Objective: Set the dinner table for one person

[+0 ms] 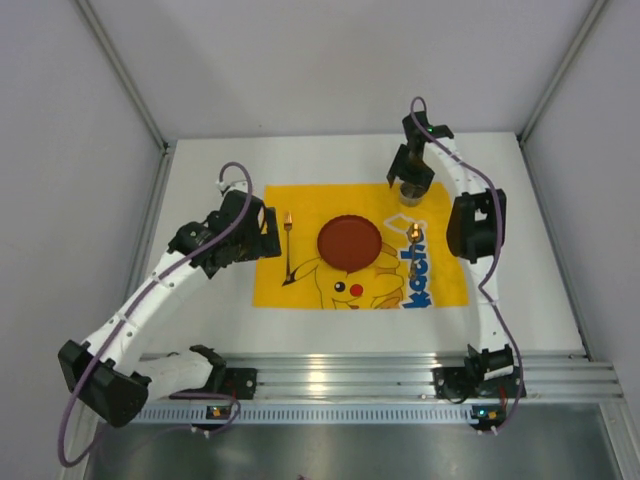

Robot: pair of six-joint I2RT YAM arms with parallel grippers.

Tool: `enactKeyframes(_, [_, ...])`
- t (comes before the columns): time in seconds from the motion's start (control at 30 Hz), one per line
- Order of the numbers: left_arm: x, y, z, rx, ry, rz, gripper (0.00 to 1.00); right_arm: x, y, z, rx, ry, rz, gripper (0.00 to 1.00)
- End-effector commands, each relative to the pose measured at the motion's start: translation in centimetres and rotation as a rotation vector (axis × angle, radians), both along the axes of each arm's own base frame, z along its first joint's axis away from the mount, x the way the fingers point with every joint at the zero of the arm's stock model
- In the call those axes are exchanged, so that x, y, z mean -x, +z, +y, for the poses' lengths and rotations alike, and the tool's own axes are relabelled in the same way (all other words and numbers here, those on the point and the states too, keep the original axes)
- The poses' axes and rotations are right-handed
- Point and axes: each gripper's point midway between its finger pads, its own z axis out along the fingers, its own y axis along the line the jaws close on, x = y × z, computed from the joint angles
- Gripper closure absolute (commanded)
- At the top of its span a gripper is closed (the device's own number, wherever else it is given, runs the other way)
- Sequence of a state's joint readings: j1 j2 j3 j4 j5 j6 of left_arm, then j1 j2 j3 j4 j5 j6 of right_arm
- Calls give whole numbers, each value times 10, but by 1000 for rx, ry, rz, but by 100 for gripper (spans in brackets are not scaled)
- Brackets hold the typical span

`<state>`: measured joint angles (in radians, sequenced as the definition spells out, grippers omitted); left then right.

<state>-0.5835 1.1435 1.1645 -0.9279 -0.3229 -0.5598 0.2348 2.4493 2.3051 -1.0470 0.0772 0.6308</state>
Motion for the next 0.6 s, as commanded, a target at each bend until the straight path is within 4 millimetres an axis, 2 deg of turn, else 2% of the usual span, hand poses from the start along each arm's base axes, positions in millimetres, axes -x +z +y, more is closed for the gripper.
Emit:
enactKeyframes(0.0, [-20,-3,20,39,34,-37,2,-6,19,8,1,35,-49,25])
enactKeyframes(0.03, [-29,-4,41,-8,106,-64,2,-7,25,8,10,47,-66,21])
enactKeyframes(0.13, [-46,-11,61,-52,144,-139,2,-8,57,5,14,71,-138,16])
enactKeyframes(0.17, [-52,-13,63,-63,126,-168,1,-6,66,5,16,81,-159,15])
enactKeyframes(0.2, [-50,-28,67,-71,118,-166,2,-2,86,5,14,96,-210,14])
enactKeyframes(0.23, [-66,-23,70,-46,138,-243,1,1,97,4,14,109,-241,14])
enactKeyframes(0.27, [-69,-27,71,-40,126,-267,2,6,107,7,15,126,-267,14])
enactKeyframes(0.3, [-64,-48,79,-52,131,-257,2,16,127,6,11,144,-326,14])
enactKeyframes(0.33, [-78,-38,77,-33,136,-351,1,22,138,6,9,159,-358,14])
enactKeyframes(0.37, [-80,-41,82,-71,124,-381,1,29,149,10,4,179,-394,14])
enactKeyframes(0.4, [-76,-56,87,-100,117,-387,1,47,167,9,-6,204,-451,14])
enactKeyframes(0.43, [-78,-56,92,-120,136,-417,1,57,177,10,-10,217,-482,13])
enactKeyframes(0.47, [-84,-47,96,-119,161,-482,1,75,165,14,-7,249,-460,10])
enactKeyframes(0.5, [-81,-59,97,-127,146,-474,1,93,195,11,0,260,-538,3])
enactKeyframes(0.53, [-82,-61,98,-133,138,-487,1,105,202,20,-3,286,-572,0])
enactKeyframes(0.57, [-85,-69,96,-136,113,-517,1,130,204,18,-5,304,-590,0])
